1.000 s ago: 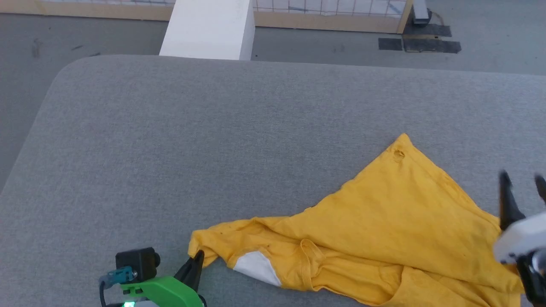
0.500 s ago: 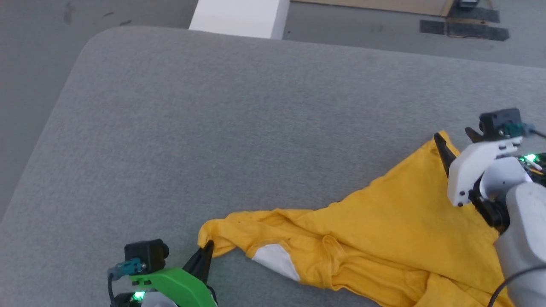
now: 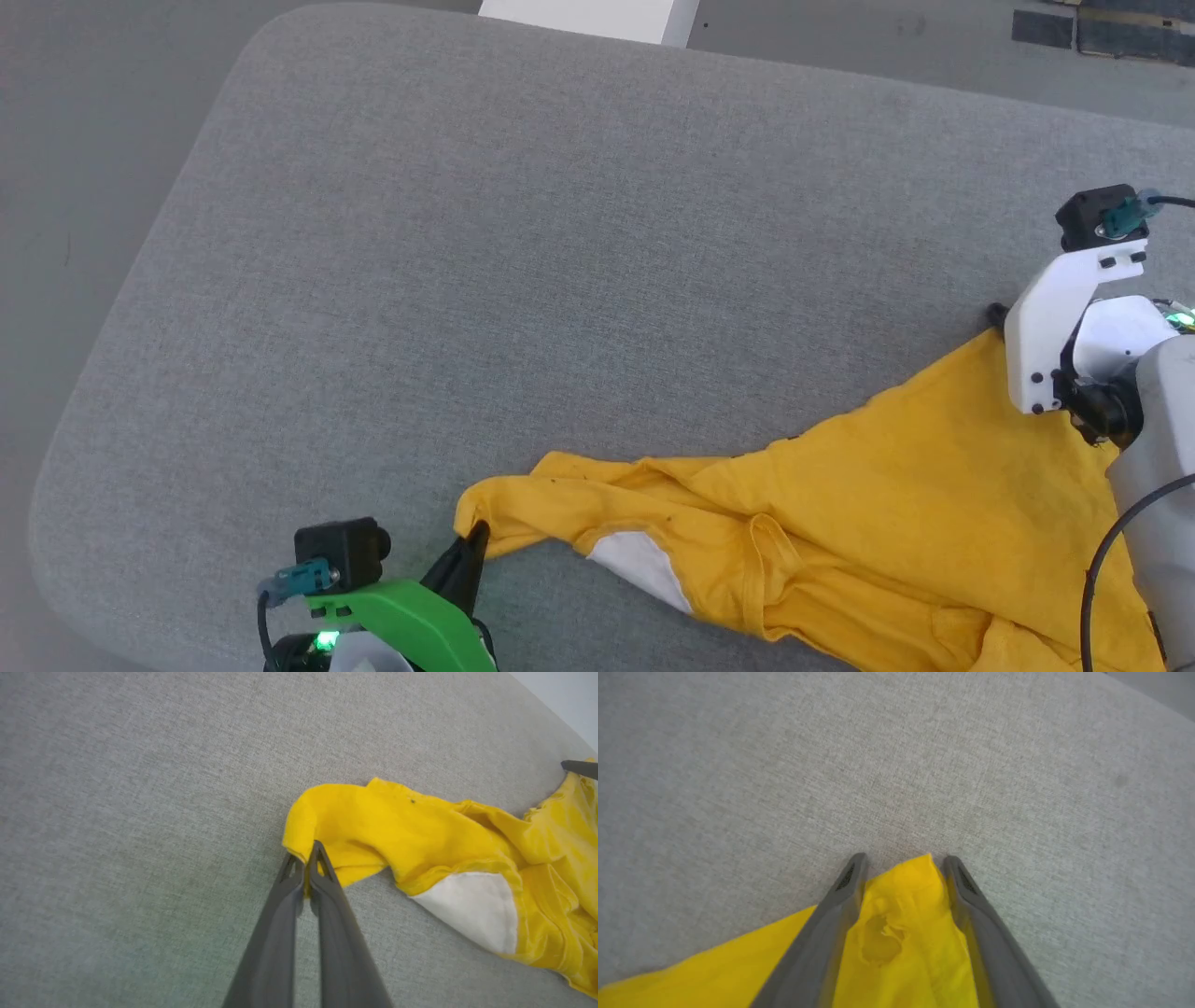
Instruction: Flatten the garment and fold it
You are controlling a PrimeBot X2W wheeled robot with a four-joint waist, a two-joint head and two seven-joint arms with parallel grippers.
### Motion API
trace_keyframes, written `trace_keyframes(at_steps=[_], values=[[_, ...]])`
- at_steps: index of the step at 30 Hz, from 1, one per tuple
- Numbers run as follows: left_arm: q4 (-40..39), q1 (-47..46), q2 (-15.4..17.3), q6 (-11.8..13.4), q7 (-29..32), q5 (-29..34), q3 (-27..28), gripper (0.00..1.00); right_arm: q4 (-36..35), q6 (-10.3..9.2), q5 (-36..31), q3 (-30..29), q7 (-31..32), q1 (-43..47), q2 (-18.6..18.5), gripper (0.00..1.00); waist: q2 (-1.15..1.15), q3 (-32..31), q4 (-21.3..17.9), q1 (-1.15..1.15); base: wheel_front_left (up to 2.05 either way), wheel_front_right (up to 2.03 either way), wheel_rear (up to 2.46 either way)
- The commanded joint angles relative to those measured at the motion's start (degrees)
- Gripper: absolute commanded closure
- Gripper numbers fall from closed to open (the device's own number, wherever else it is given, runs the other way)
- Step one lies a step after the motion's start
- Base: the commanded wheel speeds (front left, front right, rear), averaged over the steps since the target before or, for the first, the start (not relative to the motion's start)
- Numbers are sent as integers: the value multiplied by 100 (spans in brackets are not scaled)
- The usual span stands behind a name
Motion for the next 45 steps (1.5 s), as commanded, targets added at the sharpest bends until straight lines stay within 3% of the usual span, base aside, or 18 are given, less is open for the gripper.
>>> trace_keyframes(at_steps=[1, 7, 12, 16, 21, 27, 32, 37, 45], values=[[3, -63, -14, -4, -46, -20, 11, 100, 53, -9, -70, 15, 60, 182, 10, 100, 0, -59, -50, 0, 0, 0, 0], [-12, 2, 53, 40, -38, -31, 59, 100, -535, -9, -103, -354, -984, 750, 174, 100, 0, -389, -270, 0, 0, 0, 0], [-94, 138, 172, 103, 12, -35, 134, 100, -1269, -9, 181, -722, -2112, 1513, 587, 100, 0, -742, -611, 0, 0, 0, 0], [-224, 208, 253, 150, 20, -18, 189, 100, -1903, -9, 297, -1122, -2575, 2232, 898, 100, 0, -952, -920, 0, 0, 0, 0], [-428, 159, 353, 143, -145, 46, 304, 100, -2702, -9, 362, -1595, -2664, 3120, 1214, 100, 0, -1109, -1260, 0, 0, 0, 0], [-654, -280, 520, -121, -410, 2, 486, 100, -3634, -9, 482, -1683, -2218, 3650, 1299, 100, 0, -1190, -1651, 0, 0, 0, 0], [-820, -1072, 651, -406, -349, -209, 624, 100, -4293, -9, 471, -1561, -1701, 3287, 877, 100, 0, -1179, -1872, 0, 0, 0, 0], [-969, -2216, 756, -658, -83, -729, 902, 100, -4687, -9, 496, -1321, -1013, 2217, 19, 100, 0, -1008, -2062, 0, 0, 0, 0], [-993, -4365, 973, -565, 339, -951, 1242, 100, -4486, -9, 597, -722, -113, 163, -1020, 100, 0, -428, -2189, 0, 0, 0, 0]])
